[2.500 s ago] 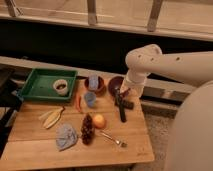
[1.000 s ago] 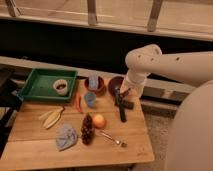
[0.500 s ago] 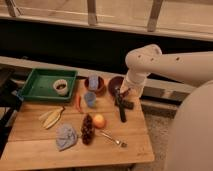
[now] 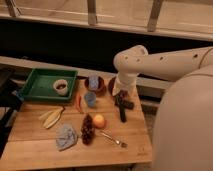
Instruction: Place towel in plastic cup
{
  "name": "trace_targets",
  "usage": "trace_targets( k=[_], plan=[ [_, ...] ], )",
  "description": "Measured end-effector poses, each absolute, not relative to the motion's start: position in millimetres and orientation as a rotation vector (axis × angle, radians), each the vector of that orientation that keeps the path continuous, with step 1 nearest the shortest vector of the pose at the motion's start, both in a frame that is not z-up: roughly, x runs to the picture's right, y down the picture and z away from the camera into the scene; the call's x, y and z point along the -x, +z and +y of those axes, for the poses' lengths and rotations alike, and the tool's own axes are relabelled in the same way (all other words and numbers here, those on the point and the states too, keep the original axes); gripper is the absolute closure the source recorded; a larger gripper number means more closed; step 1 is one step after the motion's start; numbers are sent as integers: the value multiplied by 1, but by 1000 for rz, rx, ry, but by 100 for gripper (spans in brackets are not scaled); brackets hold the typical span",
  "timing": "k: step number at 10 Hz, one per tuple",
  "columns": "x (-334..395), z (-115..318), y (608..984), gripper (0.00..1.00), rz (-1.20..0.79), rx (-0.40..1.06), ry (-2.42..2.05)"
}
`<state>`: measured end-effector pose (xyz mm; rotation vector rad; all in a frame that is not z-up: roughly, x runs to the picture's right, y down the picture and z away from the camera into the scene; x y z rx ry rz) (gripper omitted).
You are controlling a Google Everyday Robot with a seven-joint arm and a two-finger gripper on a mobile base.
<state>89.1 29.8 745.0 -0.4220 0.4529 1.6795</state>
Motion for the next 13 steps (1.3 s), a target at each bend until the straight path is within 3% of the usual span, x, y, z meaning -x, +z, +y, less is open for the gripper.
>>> trace_targets(
  k=[6, 13],
  plan=[
    [49, 72, 729, 37, 348, 634, 1410],
    [62, 82, 724, 37, 324, 670, 1357]
  ],
)
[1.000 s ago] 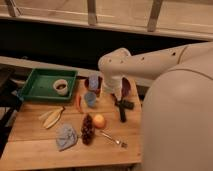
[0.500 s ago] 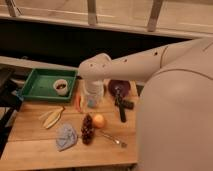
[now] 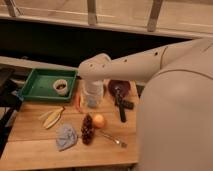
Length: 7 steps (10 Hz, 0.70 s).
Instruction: Place towel in plastic cup
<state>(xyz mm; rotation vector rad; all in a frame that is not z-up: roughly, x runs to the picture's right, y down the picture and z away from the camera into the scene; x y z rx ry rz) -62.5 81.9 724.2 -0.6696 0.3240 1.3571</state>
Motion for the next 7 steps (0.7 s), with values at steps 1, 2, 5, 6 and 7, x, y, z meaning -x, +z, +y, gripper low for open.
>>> trace_targets(
  k=[1, 2, 5, 6, 7],
  plan=[
    [71, 88, 727, 37, 319, 682, 1338],
    [92, 101, 730, 37, 305, 708, 1303],
    [154, 138, 732, 37, 267, 789, 1212],
    [179, 153, 736, 37, 254, 827, 1165],
    [192, 163, 742, 37, 250, 859, 1134]
  ],
)
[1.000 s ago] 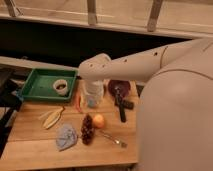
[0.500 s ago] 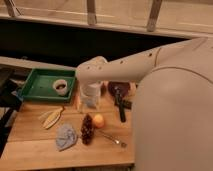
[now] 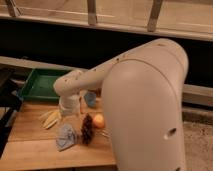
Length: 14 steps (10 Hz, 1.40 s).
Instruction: Place towel in plastic cup
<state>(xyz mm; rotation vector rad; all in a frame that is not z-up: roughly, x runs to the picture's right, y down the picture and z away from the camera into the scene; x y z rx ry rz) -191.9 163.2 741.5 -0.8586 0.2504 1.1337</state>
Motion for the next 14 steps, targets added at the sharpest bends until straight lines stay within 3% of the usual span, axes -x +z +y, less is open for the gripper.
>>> trace_targets(
  k=[7, 14],
  plan=[
    [199, 179, 751, 37, 286, 903, 1113],
    [199, 235, 784, 37, 407, 983, 1114]
  ],
)
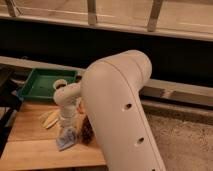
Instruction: Place towel in plastic cup
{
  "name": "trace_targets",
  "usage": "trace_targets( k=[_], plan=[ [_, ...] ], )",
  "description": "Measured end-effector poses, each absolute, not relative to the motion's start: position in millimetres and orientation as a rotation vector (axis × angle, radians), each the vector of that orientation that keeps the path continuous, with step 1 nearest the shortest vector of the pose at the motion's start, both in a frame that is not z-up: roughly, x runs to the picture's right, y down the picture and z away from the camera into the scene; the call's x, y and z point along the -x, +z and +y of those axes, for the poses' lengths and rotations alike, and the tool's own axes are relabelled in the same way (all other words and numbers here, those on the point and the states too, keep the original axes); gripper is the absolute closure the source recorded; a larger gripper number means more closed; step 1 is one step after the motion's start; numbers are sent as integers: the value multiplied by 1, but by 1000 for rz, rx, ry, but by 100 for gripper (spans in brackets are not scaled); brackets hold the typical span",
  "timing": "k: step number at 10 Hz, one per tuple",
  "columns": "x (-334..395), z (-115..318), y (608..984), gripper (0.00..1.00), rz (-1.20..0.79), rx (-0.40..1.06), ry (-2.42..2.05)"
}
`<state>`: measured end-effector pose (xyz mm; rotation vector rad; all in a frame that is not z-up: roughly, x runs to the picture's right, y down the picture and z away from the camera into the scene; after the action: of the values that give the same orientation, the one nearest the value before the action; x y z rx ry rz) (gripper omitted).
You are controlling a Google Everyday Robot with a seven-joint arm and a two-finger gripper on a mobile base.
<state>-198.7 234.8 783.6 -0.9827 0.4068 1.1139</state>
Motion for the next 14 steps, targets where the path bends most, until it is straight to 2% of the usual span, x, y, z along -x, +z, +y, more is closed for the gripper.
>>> trace_targets(
  k=[1, 6, 7, 10, 12, 14],
  plan=[
    [200, 241, 785, 42, 417, 993, 1111],
    [210, 259, 794, 92, 447, 1013, 1090],
    [210, 258, 793, 98, 448, 1008, 1091],
    [204, 231, 780, 100, 384, 967, 1129],
    [196, 187, 765, 100, 318, 907, 1172],
    [179, 151, 768, 100, 285, 856, 1222]
  ],
)
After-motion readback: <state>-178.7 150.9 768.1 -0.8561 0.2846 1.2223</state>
